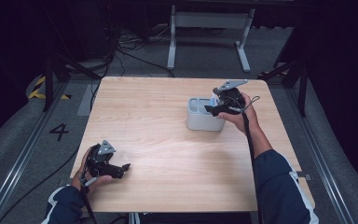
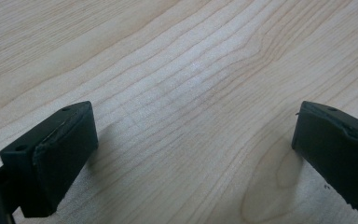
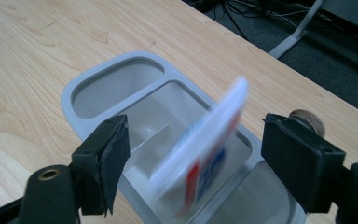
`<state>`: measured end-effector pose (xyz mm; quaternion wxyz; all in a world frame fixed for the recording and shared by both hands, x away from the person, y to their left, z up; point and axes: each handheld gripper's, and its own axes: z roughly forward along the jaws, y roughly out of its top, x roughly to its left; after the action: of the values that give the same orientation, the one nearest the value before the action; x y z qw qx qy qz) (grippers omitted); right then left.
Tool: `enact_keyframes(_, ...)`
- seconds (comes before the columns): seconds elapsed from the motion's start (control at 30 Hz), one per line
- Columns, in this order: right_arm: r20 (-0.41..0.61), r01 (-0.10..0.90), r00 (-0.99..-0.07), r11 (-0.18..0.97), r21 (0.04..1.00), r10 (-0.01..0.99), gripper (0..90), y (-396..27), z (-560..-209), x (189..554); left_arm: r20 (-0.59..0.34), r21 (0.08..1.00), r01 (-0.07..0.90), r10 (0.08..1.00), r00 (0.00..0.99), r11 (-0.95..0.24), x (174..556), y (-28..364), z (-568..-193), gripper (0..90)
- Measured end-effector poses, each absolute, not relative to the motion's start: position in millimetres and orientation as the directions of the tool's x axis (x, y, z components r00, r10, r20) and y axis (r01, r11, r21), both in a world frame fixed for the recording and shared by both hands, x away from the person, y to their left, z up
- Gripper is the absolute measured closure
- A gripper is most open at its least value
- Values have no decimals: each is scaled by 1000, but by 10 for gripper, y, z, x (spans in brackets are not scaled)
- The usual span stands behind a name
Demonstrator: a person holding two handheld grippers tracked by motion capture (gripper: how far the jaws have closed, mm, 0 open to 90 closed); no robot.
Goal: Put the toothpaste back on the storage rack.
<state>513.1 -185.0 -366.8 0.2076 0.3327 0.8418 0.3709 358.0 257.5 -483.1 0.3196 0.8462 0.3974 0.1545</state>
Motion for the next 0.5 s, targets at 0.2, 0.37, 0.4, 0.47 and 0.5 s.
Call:
enact_keyframes(0.2,-114,401,-695,514,758,710,239,-1887,-3607,5072,8,663,575,772,635,-480,3579,2576,-4830,5)
enact_keyframes(0.37,-130,392,-701,531,751,701,243,-1924,-3564,5006,10,664,571,770,638,-482,3582,2577,-4830,6)
enact_keyframes(0.4,-142,391,-702,544,742,697,243,-1940,-3554,4972,8,664,574,772,636,-480,3582,2576,-4831,5)
enact_keyframes(0.47,-146,390,-703,549,740,696,243,-1946,-3548,4958,5,664,575,771,636,-478,3582,2574,-4832,5)
enact_keyframes(0.5,-155,384,-704,554,739,694,244,-1957,-3539,4936,5,664,575,772,636,-478,3582,2574,-4832,5)
